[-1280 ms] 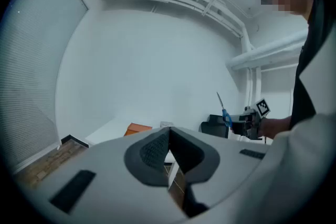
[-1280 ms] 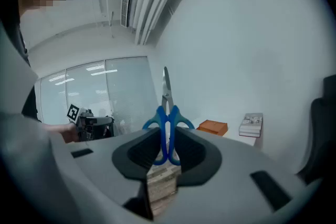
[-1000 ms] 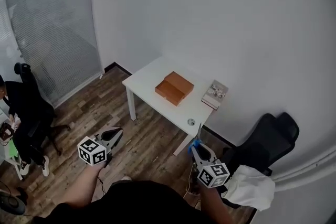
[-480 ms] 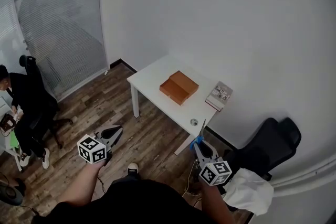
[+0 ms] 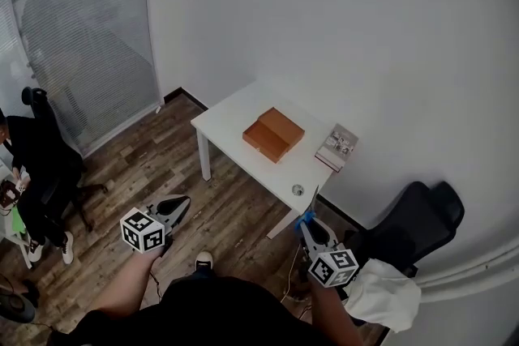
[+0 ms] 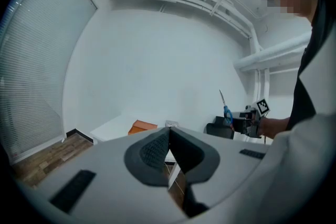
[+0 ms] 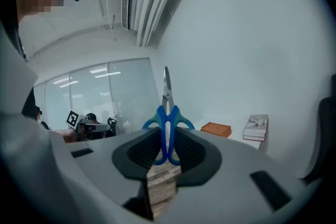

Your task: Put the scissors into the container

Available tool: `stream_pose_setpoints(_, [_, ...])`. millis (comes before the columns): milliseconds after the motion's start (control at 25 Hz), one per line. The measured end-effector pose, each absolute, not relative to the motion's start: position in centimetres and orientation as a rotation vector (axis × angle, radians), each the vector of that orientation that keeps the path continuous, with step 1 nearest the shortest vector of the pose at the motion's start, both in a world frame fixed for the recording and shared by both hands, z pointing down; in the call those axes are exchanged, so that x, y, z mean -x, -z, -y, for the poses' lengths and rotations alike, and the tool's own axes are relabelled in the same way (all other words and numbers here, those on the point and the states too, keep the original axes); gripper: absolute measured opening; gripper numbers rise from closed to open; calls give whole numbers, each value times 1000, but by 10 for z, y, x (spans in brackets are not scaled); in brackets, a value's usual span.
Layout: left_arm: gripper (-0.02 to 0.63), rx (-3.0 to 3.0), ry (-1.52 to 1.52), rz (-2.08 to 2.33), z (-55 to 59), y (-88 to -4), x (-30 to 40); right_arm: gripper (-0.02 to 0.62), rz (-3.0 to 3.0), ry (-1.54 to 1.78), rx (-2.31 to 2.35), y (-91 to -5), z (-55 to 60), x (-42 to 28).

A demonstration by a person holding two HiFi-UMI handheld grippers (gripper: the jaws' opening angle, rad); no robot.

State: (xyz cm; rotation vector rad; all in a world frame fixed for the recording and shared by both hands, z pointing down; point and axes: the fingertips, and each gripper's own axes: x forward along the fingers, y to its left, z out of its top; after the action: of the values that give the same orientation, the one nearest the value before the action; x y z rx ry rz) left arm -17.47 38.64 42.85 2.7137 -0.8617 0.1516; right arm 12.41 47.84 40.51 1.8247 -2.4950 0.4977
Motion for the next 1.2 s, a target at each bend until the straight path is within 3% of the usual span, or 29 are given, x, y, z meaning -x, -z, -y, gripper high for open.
stream_pose_setpoints(1200, [9, -2724, -204, 644, -182, -456, 165, 86, 2377, -564, -1944, -416, -301, -106])
